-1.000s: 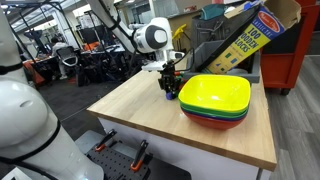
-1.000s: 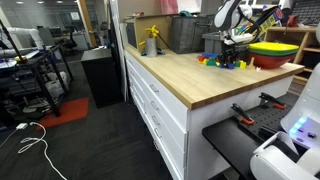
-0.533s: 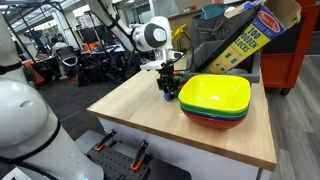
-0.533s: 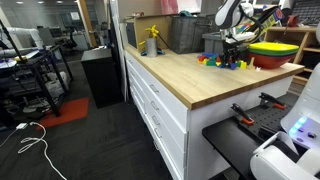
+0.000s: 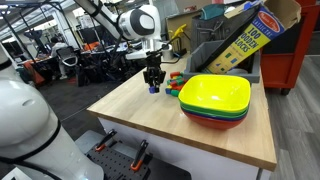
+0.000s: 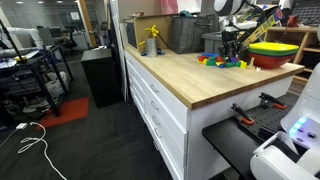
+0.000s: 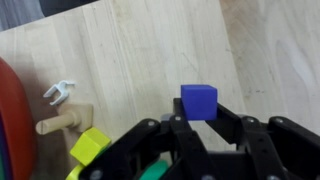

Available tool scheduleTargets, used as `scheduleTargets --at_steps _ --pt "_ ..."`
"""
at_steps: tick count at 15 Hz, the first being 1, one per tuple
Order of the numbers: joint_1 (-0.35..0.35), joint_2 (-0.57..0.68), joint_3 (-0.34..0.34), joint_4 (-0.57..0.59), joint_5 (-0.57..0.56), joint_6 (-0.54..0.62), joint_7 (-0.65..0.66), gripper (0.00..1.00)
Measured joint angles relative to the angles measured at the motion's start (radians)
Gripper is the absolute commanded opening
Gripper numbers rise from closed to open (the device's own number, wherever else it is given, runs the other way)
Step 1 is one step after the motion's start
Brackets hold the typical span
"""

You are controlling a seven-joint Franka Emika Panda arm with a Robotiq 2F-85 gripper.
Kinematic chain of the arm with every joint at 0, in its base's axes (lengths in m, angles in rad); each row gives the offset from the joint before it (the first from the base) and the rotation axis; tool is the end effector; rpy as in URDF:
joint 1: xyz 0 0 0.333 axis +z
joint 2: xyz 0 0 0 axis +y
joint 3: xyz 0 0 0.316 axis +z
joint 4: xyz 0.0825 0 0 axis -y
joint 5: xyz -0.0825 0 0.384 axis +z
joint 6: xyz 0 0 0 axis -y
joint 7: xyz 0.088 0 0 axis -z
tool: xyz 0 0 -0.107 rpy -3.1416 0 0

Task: Move one blue block to the left.

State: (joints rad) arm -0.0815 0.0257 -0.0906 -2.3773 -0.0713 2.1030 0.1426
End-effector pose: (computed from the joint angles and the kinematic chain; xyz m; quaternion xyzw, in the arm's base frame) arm 0.4552 -0.0827 0.2903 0.9794 -0.1328 -0.1497 0.0266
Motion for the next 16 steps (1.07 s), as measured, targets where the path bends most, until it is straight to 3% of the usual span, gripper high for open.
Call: scheduleTargets --at_steps 8,16 --pt "0.060 -0.046 0.072 0.032 0.112 -0.005 0.001 0.07" --pt "0.132 0.083 0.142 0.210 0.137 0.013 0.051 0.07"
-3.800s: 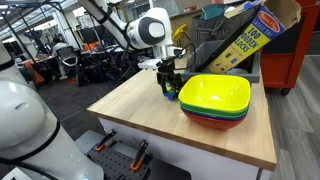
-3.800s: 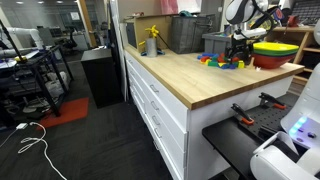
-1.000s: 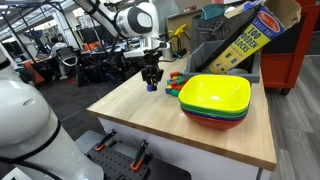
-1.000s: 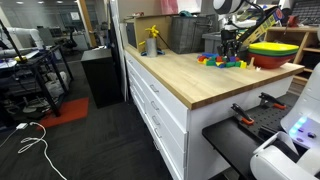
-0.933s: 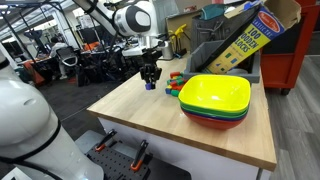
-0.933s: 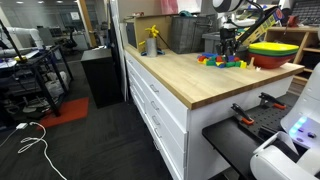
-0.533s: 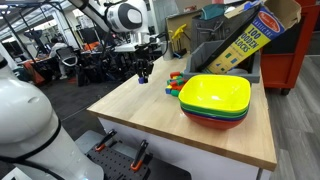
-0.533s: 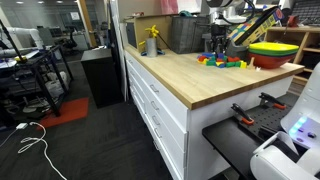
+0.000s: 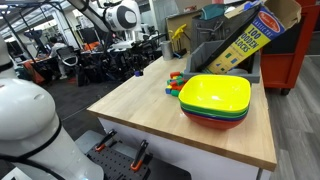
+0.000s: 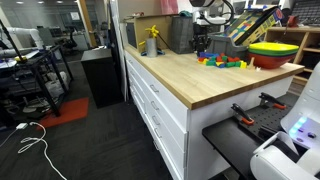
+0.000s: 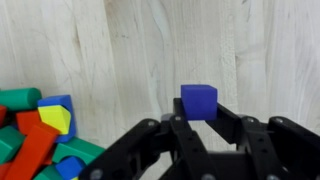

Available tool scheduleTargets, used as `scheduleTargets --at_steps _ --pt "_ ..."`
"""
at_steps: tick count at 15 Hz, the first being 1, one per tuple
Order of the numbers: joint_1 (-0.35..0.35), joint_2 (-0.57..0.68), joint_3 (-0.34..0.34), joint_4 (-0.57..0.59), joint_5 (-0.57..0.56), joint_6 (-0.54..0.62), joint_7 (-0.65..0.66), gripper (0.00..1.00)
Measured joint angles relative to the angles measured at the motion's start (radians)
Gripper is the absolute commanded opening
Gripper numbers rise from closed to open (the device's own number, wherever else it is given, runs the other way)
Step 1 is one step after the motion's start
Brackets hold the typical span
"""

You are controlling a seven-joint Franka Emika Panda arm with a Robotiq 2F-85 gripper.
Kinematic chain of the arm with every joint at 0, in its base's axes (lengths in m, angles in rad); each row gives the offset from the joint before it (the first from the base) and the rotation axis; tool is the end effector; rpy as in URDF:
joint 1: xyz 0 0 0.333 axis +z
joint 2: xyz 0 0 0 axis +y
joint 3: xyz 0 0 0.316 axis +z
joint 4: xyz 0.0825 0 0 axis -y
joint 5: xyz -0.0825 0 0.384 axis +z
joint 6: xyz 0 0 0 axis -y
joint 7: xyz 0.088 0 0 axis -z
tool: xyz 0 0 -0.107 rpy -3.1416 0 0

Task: Move one blue block to the left.

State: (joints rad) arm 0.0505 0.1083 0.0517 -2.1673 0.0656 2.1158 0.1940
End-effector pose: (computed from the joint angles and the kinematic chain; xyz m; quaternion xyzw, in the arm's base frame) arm 0.5290 0.0571 0.3328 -0.9943 0.0648 0.0832 0.0173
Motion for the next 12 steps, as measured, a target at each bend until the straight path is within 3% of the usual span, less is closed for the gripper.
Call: scheduleTargets --at_steps 12 --pt "0.110 0.290 0.045 0.340 0.017 0.007 0.122 0.07"
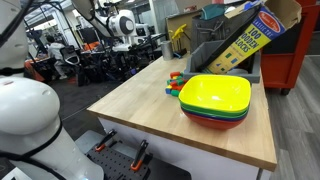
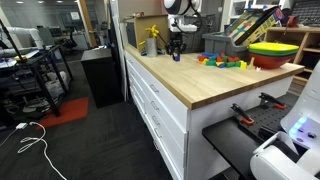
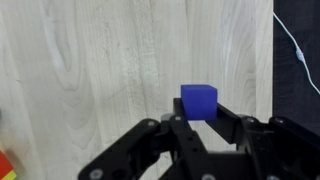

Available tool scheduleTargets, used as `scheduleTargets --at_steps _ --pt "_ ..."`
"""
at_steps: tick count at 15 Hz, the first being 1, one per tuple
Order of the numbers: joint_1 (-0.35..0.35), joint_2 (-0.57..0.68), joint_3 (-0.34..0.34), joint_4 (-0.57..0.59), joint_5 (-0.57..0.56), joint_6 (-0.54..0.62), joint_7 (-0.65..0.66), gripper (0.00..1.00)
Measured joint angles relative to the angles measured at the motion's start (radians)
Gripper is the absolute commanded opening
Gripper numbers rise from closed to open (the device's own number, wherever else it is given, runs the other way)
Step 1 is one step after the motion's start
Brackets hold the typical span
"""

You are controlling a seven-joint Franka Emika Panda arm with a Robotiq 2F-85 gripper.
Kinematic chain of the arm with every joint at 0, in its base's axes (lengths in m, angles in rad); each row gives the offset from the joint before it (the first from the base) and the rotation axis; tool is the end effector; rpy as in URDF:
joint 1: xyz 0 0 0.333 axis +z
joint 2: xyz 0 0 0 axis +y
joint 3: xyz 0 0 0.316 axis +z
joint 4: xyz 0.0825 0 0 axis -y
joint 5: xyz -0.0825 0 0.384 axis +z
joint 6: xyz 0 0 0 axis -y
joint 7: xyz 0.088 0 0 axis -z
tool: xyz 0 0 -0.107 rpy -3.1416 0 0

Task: Move one blue block to the left.

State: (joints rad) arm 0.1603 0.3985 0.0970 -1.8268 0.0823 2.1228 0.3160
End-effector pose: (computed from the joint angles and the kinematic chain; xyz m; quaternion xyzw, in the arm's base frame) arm 0.6096 0.1602 0.3098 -0.9958 0.0554 0.0635 0.0364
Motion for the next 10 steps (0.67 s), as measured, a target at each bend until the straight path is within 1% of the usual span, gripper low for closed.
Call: scheduleTargets --at_steps 5,10 --pt "0.032 0.121 0.000 0.129 0.015 0.019 0.006 0.07" --pt "0.039 0.225 -0.007 0.208 0.015 0.099 0.006 0.07"
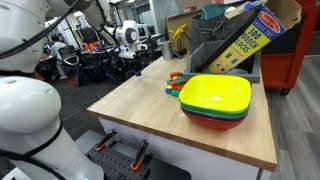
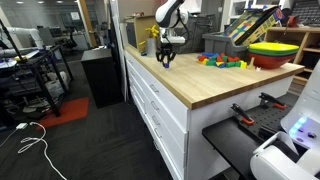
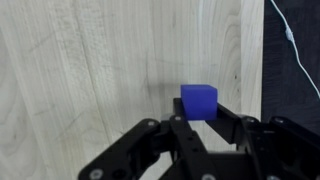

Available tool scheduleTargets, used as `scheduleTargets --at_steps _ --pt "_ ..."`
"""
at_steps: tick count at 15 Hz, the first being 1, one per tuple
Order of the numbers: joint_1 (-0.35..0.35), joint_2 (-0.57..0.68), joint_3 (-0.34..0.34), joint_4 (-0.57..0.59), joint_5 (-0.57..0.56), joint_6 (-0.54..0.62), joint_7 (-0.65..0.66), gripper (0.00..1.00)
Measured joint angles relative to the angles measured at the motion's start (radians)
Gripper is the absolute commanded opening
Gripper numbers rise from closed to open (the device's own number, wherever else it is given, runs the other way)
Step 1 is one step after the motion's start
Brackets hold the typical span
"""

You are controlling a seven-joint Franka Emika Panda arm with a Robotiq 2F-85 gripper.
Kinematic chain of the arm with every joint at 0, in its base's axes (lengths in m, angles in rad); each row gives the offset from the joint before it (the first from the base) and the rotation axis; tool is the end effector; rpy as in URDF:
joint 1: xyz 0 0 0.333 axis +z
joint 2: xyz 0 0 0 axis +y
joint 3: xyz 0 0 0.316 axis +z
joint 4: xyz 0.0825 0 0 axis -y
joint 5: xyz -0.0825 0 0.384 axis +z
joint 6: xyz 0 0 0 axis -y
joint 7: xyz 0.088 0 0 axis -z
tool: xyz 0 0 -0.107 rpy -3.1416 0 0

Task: Move one blue block to the left.

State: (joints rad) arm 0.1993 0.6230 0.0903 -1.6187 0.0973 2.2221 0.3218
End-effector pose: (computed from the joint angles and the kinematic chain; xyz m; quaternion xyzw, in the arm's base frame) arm 0.6622 0.1924 0.2604 -0.9964 0.0541 0.0281 0.0590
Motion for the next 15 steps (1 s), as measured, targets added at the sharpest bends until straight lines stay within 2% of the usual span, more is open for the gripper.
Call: scheduleTargets --at_steps 5,6,8,13,15 --pt "0.000 0.068 -0.029 0.065 -0.009 0.042 0.000 0.07" --pt "0.001 0.073 -0.034 0.074 -0.014 0.042 -0.001 0.55" --pt "0.000 0.078 -0.038 0.083 -0.020 0.042 -0.003 0.61" --pt "0.005 0.080 -0.039 0.082 -0.074 0.035 -0.022 0.99" --pt "0.008 0.079 -0.039 0.081 -0.088 0.035 -0.025 1.00"
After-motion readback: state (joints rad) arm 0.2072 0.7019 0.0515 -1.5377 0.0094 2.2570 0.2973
